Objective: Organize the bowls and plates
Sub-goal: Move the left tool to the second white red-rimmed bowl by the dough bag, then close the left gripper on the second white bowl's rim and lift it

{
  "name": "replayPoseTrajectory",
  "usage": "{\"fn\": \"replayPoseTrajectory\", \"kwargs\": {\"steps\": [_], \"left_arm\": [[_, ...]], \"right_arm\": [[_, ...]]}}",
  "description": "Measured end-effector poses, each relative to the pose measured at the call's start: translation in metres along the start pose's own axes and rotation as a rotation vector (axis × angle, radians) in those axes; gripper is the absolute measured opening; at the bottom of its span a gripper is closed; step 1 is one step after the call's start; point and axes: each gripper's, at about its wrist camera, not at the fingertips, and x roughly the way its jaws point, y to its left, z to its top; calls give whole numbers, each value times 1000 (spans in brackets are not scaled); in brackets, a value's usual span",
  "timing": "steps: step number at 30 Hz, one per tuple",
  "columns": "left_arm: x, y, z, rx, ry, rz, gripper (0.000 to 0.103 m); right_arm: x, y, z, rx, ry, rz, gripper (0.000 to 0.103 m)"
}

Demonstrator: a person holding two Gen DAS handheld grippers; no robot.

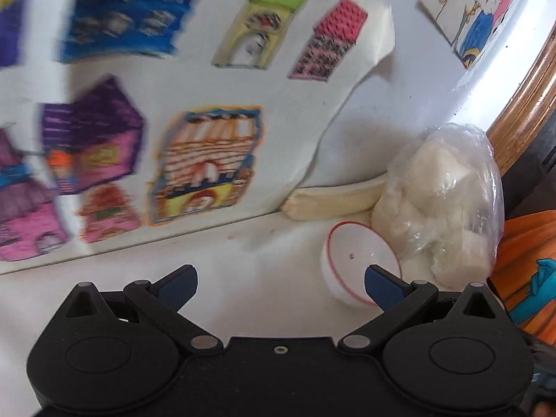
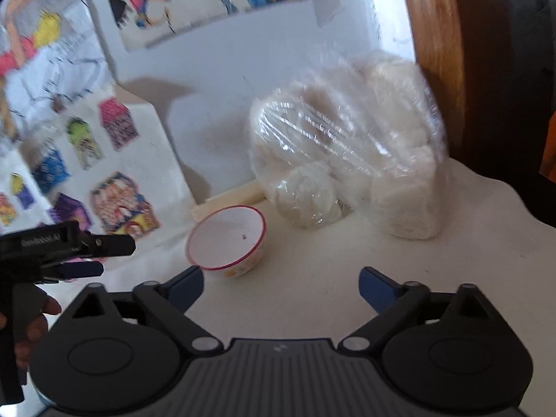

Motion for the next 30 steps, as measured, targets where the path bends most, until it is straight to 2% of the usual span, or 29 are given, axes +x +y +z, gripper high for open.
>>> {"fn": "replayPoseTrajectory", "kwargs": {"steps": [2,6,11,18,20,22,24,27,30], "left_arm": [[11,-2,2,-20,6,-34,102],[28,-5,4,-32,0,-46,101],[41,-8,3,-25,6,-63,93],[52,-17,-1,-19,14,-115,71],[55,-21,-2,-28,17,-121,55],[61,-26,-1,-50,34,-107,46],[63,-30,-2,-53,44,-108,44],[68,-32,-2,-46,44,-98,41],[79,-31,-2,-58,69,-108,32]], "right_arm": [[17,1,1,8,4,8,89],[44,6,5,28,10,26,82],[67,13,7,22,28,14,74],[79,25,7,1,26,18,54],[82,29,7,-13,24,26,50],[88,33,6,-23,28,33,50],[94,34,8,-28,41,56,49],[101,35,12,-33,52,53,42],[105,33,15,-31,52,51,36]]}}
